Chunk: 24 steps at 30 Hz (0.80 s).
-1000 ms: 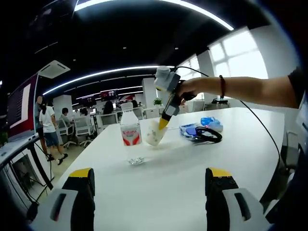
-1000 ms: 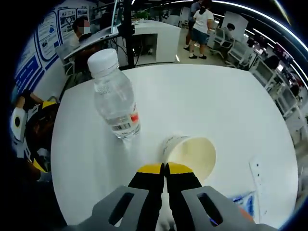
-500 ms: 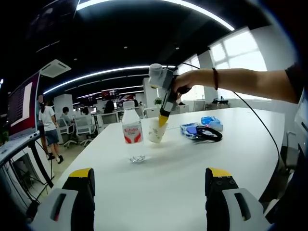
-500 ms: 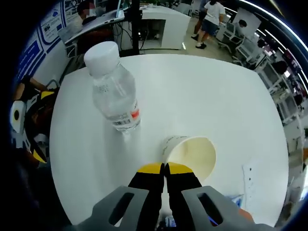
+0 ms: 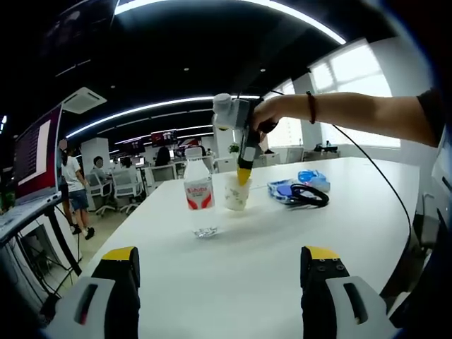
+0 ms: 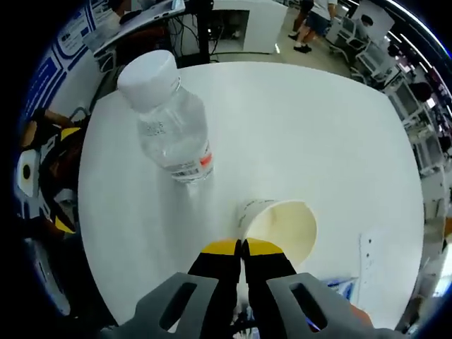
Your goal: Arrange the tabletop items into an orderly group along one side of the table until the central work area is clear of visible clutter.
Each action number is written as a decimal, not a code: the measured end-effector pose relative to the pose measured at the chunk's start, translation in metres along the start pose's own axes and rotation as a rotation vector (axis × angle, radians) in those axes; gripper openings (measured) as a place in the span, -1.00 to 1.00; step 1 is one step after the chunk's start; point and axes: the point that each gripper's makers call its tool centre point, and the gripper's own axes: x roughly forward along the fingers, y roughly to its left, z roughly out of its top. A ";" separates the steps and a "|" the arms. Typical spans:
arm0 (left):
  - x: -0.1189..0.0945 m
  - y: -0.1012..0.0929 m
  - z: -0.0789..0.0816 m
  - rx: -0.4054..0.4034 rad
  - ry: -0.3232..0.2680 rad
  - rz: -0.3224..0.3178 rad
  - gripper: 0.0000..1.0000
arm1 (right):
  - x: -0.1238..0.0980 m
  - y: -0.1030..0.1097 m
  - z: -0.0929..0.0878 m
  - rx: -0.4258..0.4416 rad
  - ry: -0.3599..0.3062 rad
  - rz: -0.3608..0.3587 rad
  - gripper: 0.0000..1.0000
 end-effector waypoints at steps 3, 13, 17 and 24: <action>-0.001 0.001 -0.002 -0.002 0.003 0.002 0.88 | -0.002 0.005 0.000 -0.002 0.015 0.016 -1.00; -0.004 0.000 -0.002 -0.011 -0.001 0.007 0.88 | -0.009 0.020 -0.001 -0.052 0.060 0.043 -1.00; -0.004 -0.001 -0.002 -0.013 0.001 0.010 0.88 | -0.009 0.024 -0.003 -0.079 0.076 0.046 -1.00; -0.006 -0.001 -0.001 -0.015 -0.002 0.018 0.87 | -0.010 0.026 -0.002 -0.111 0.085 0.036 -1.00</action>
